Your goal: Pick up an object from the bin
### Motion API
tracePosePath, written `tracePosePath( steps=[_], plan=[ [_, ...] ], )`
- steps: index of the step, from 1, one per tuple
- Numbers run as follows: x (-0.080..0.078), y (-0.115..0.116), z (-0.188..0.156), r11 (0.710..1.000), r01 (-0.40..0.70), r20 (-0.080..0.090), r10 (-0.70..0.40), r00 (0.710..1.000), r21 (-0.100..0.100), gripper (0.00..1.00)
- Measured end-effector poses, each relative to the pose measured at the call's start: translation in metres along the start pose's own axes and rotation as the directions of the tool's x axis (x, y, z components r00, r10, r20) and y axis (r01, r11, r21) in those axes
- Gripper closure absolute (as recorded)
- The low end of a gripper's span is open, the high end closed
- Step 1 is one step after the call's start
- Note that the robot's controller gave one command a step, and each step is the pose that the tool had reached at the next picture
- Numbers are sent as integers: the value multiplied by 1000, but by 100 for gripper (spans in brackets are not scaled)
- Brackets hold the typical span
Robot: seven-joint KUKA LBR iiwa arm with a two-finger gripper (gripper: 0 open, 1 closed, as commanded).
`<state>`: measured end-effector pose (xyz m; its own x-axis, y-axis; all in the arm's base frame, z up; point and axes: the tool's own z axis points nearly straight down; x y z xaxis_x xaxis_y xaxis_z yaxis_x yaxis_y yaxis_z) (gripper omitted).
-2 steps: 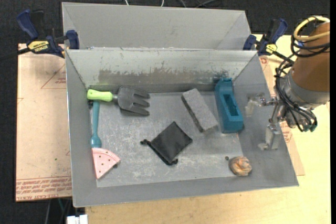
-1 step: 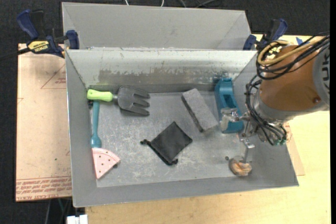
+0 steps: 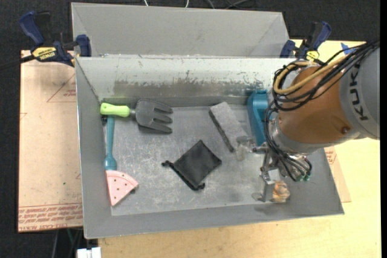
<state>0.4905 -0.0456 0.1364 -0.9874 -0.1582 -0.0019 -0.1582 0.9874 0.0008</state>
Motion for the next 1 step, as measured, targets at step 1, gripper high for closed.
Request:
tracePosePath(
  steps=[1],
  plan=[
    [-32, 32, 0, 993, -115, 6, 115, 993, 1, 0]
  ],
)
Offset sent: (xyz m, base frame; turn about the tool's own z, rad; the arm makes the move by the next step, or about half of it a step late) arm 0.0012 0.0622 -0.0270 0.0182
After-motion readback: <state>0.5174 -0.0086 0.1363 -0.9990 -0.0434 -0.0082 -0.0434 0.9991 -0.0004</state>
